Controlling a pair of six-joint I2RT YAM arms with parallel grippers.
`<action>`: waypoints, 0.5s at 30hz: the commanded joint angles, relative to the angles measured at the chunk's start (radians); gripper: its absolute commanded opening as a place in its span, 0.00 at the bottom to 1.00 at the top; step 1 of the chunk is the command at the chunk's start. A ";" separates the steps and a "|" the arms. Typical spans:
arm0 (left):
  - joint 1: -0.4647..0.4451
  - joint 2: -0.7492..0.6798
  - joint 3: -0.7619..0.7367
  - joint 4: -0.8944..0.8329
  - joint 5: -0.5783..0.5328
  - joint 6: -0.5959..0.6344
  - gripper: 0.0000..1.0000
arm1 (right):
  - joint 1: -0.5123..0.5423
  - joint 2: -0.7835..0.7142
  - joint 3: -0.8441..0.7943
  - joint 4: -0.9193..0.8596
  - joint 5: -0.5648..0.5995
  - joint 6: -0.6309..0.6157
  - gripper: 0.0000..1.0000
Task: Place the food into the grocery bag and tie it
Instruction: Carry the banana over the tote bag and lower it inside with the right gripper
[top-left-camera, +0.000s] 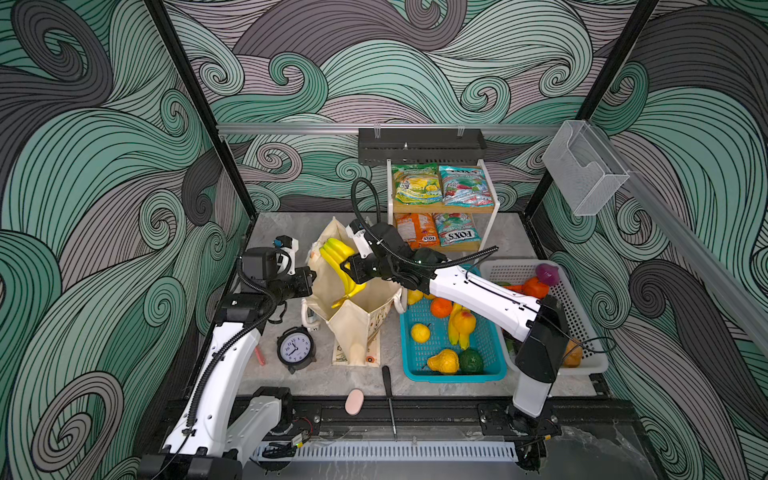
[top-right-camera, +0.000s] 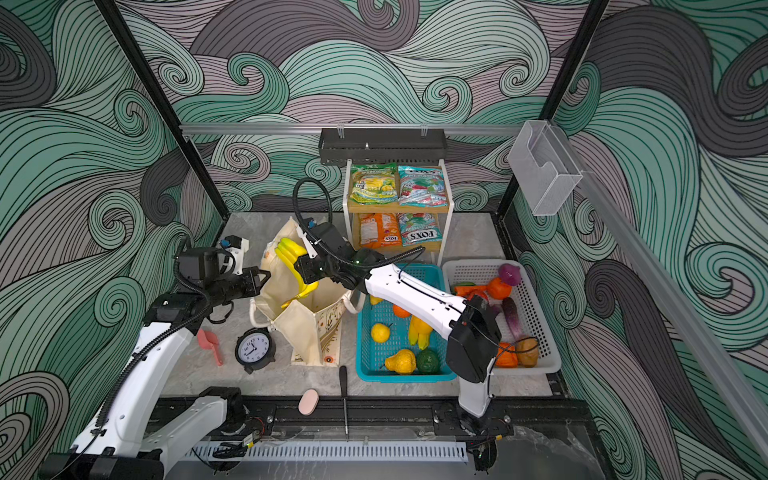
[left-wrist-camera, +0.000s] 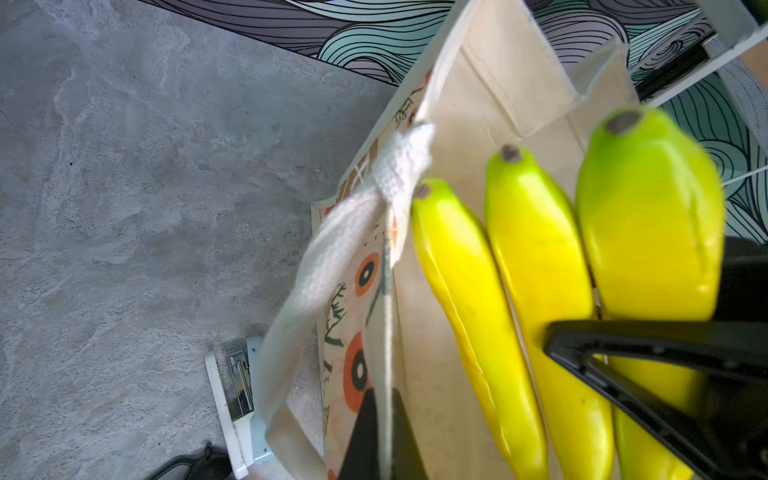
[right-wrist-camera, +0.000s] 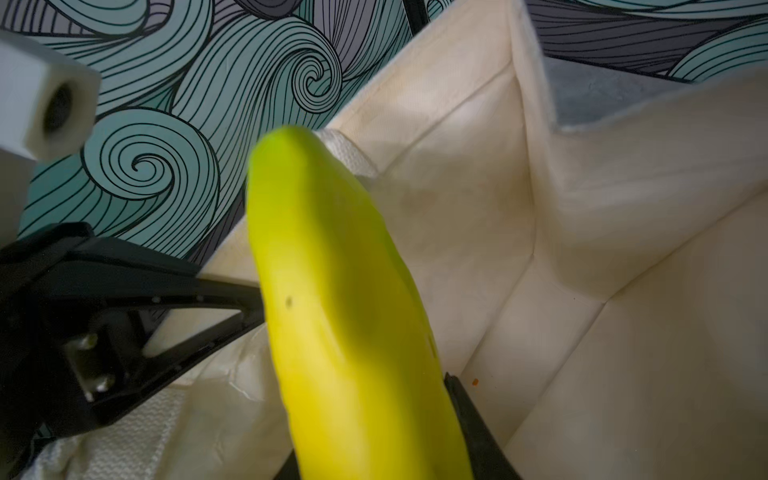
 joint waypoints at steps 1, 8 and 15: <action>-0.009 -0.014 0.003 0.024 0.033 -0.001 0.00 | 0.008 -0.034 -0.056 0.023 0.021 0.037 0.13; -0.009 -0.025 0.001 0.032 0.049 -0.005 0.00 | 0.008 0.022 -0.060 -0.013 0.087 0.053 0.13; -0.022 -0.021 -0.004 0.048 0.103 0.001 0.00 | 0.006 0.122 0.046 -0.099 0.107 0.041 0.13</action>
